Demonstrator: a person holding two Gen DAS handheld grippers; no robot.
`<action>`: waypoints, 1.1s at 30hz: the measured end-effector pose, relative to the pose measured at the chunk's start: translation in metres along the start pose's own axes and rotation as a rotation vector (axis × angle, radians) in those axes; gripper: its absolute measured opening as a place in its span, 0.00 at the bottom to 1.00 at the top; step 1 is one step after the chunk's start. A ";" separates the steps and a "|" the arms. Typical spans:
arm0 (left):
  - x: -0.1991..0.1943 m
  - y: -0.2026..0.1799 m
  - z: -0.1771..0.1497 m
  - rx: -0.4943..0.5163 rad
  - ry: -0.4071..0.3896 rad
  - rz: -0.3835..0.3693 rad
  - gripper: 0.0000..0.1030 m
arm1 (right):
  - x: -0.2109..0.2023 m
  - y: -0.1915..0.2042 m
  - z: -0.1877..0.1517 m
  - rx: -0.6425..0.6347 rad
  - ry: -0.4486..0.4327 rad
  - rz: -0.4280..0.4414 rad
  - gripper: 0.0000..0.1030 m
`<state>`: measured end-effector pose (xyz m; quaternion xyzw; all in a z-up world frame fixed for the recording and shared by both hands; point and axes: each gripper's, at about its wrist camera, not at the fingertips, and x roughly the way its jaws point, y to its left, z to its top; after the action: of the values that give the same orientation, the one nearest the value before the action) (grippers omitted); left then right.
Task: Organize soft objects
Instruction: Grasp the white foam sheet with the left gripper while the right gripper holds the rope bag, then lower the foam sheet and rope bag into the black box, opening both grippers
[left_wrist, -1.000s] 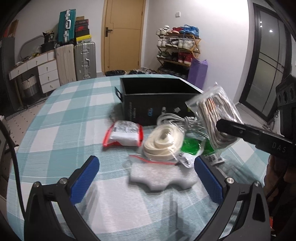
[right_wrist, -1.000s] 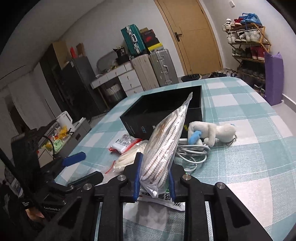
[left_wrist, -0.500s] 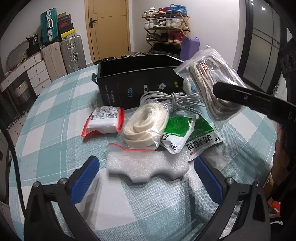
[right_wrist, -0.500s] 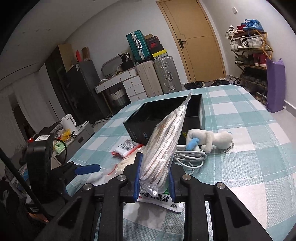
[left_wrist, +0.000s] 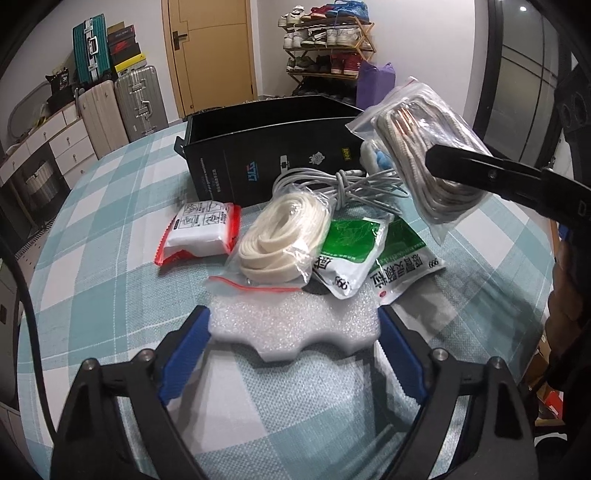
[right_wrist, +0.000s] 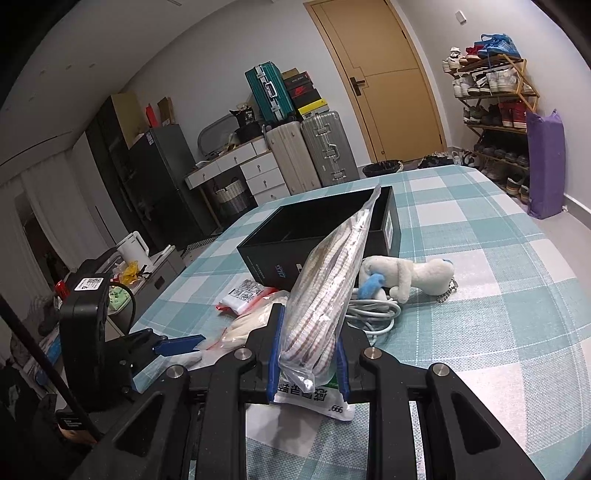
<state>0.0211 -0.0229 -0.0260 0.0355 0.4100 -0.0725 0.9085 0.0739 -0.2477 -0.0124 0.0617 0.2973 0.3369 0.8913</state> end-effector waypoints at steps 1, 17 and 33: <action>-0.002 0.000 -0.001 -0.003 -0.002 -0.005 0.86 | 0.000 0.000 0.000 -0.001 0.000 0.000 0.23; -0.058 0.015 0.007 -0.063 -0.132 -0.020 0.86 | -0.006 0.009 0.005 -0.027 -0.028 0.027 0.23; -0.069 0.034 0.051 -0.100 -0.225 -0.004 0.86 | -0.010 0.015 0.032 -0.034 -0.041 0.044 0.23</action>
<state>0.0192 0.0111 0.0599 -0.0193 0.3089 -0.0574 0.9492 0.0783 -0.2393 0.0235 0.0597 0.2719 0.3600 0.8904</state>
